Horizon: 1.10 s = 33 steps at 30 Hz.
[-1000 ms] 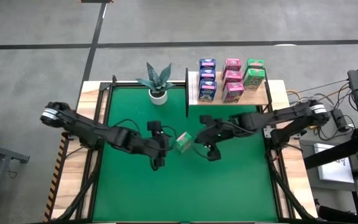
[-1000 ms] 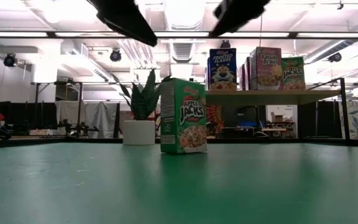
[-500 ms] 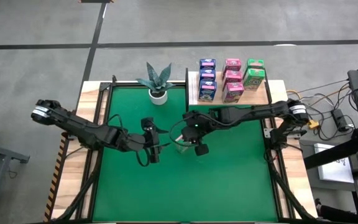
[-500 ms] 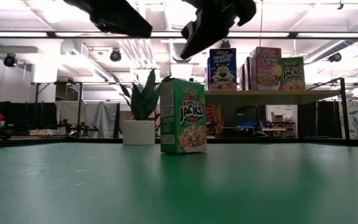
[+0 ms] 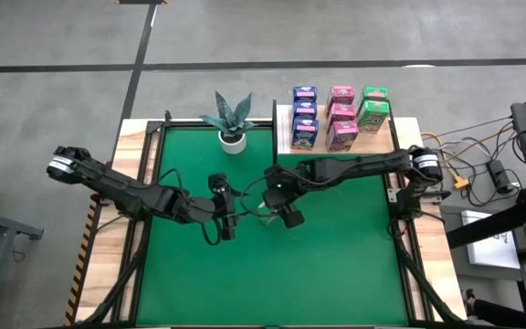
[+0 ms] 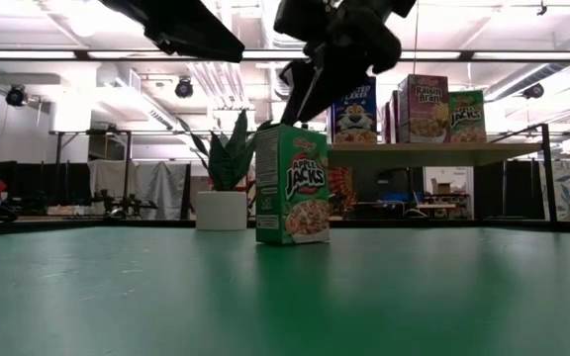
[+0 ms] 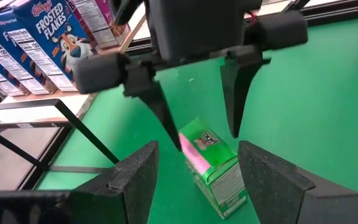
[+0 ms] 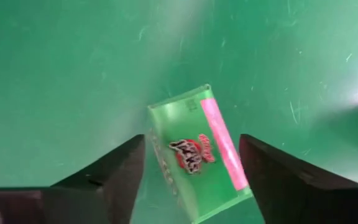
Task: Stack cereal on shelf
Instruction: Put the green cereal box on the shelf aligned with the other green cereal boxes
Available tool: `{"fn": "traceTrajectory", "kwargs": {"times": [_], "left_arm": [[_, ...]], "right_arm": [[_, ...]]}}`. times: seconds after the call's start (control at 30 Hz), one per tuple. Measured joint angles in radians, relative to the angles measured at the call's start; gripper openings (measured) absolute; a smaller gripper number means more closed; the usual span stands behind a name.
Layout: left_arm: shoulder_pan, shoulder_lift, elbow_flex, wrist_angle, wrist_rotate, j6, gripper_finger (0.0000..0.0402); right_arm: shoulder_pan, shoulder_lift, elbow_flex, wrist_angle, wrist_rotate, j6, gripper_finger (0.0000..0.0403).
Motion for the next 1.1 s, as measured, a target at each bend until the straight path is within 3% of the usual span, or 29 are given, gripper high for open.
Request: {"fn": "traceTrajectory", "kwargs": {"times": [0.27,0.73,1.1], "left_arm": [[0.000,0.000,0.000,0.005,0.000,0.000,0.0204],[0.000,0.000,0.000,0.016,0.001,0.002,0.0204],[0.000,0.000,0.000,0.018,0.002,0.000,0.0204]], "right_arm": [[-0.007,0.040,0.000,0.002,0.001,-0.042,0.0288],[-0.008,0.044,0.000,-0.001,-0.001,-0.040,0.0187],[-0.008,-0.004,0.032,-0.108,-0.001,0.030,0.0174]]}}
